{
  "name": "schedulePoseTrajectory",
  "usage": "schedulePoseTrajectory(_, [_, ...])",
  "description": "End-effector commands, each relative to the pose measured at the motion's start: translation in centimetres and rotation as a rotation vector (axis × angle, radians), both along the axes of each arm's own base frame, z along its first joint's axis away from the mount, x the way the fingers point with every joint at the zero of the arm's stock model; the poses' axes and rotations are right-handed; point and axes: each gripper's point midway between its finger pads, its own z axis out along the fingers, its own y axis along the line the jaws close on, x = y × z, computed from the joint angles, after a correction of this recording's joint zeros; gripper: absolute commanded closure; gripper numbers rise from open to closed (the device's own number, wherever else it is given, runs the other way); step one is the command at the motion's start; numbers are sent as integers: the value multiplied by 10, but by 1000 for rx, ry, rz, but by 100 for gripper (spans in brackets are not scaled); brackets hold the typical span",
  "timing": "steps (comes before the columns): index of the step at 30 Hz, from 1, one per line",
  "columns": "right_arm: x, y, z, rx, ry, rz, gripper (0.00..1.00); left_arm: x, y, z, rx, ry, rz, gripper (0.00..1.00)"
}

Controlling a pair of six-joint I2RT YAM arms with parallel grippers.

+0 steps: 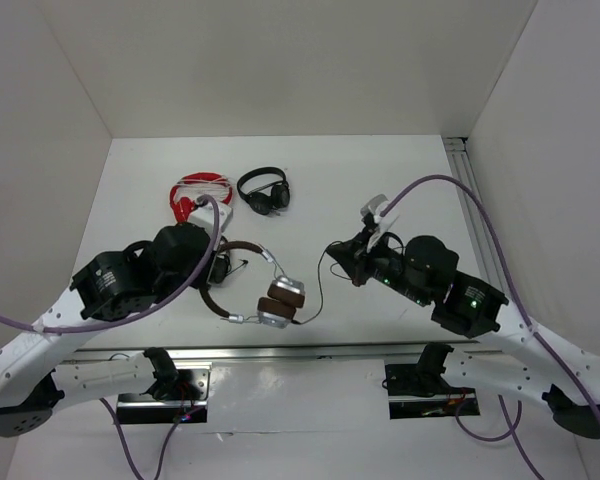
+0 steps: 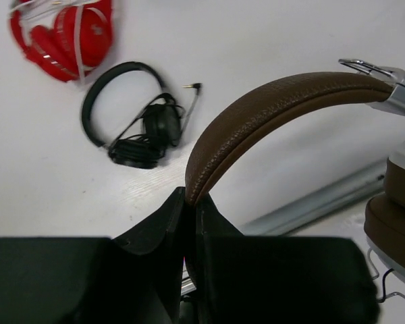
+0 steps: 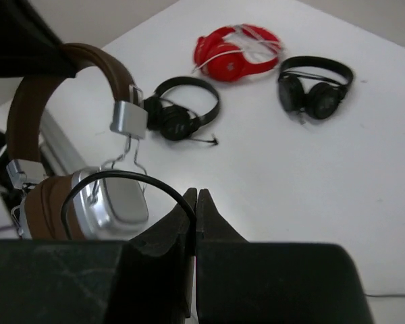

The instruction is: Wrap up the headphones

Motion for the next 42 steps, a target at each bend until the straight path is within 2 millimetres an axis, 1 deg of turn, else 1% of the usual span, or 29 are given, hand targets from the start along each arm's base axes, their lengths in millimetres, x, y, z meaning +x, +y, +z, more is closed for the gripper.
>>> schedulePoseTrajectory(1, [-34, 30, -12, -103, 27, 261, 100, -13, -44, 17, -126, -12, -241, 100])
schedulePoseTrajectory(3, [-49, 40, -11, -97, 37, 349, 100, -20, -56, 13, -130, 16, -296, 100])
schedulePoseTrajectory(5, [-50, 46, -17, -104, 40, 359, 100, -27, -68, 6, -111, 45, -354, 100])
schedulePoseTrajectory(6, [-51, 45, -22, -106, 41, 359, 100, -30, -71, 6, -107, 47, -381, 100])
schedulePoseTrajectory(7, [-50, 43, -18, -88, 24, 348, 100, -34, -77, 2, -103, 70, -408, 100])
schedulePoseTrajectory(9, [-53, 42, -21, -90, 28, 360, 100, -41, -90, -3, -95, 94, -456, 100])
schedulePoseTrajectory(12, [-50, 43, -24, -99, 32, 349, 100, -50, -102, -16, -76, 146, -515, 100])
schedulePoseTrajectory(13, [-50, 43, -24, -99, 32, 348, 100, -52, -103, -16, -77, 152, -534, 100])
schedulePoseTrajectory(14, [-48, 42, -34, -123, 49, 338, 100, -57, -108, -19, -74, 171, -570, 100])
schedulePoseTrajectory(17, [-44, 42, -39, -142, 58, 316, 100, -61, -113, -14, -94, 171, -603, 100])
schedulePoseTrajectory(19, [-41, 44, -45, -160, 70, 306, 100, -68, -117, -11, -119, 189, -638, 100])
schedulePoseTrajectory(22, [-40, 49, -51, -171, 81, 316, 100, -73, -122, -4, -145, 194, -678, 100])
schedulePoseTrajectory(23, [-38, 52, -57, -187, 95, 317, 100, -74, -120, -5, -138, 200, -677, 100])
schedulePoseTrajectory(26, [-39, 58, -63, -192, 104, 336, 100, -79, -126, -11, -131, 230, -700, 100])
schedulePoseTrajectory(28, [-43, 63, -59, -179, 88, 351, 100, -81, -129, -14, -121, 240, -711, 100])
schedulePoseTrajectory(29, [-41, 64, -67, -200, 93, 333, 100, -78, -128, -14, -114, 232, -700, 100])
schedulePoseTrajectory(30, [-42, 64, -67, -204, 88, 327, 100, -77, -130, -13, -113, 233, -699, 100])
schedulePoseTrajectory(31, [-46, 68, -71, -220, 92, 337, 100, -77, -130, -13, -113, 233, -699, 100])
schedulePoseTrajectory(32, [-45, 69, -75, -234, 93, 325, 100, -77, -131, -10, -120, 226, -700, 100])
schedulePoseTrajectory(33, [-45, 72, -87, -269, 112, 324, 100, -77, -131, -10, -120, 226, -700, 100])
schedulePoseTrajectory(34, [-50, 76, -89, -280, 121, 333, 100, -77, -131, -10, -114, 222, -707, 100])
schedulePoseTrajectory(35, [-48, 78, -97, -306, 126, 317, 100, -77, -131, -10, -114, 222, -707, 100])
schedulePoseTrajectory(36, [-53, 81, -100, -319, 122, 325, 100, -74, -130, -10, -108, 214, -695, 100])
schedulePoseTrajectory(37, [-53, 81, -99, -322, 117, 320, 100, -73, -128, -4, -116, 194, -688, 100])
schedulePoseTrajectory(38, [-51, 82, -103, -338, 111, 300, 100, -69, -127, -4, -114, 187, -663, 100])
schedulePoseTrajectory(40, [-56, 83, -102, -339, 106, 295, 100, -68, -121, 2, -125, 159, -652, 100])
schedulePoseTrajectory(41, [-56, 81, -107, -353, 104, 285, 100, -69, -120, 5, -139, 156, -647, 100])
schedulePoseTrajectory(42, [-51, 81, -105, -348, 93, 260, 100, -70, -118, 8, -149, 146, -649, 100])
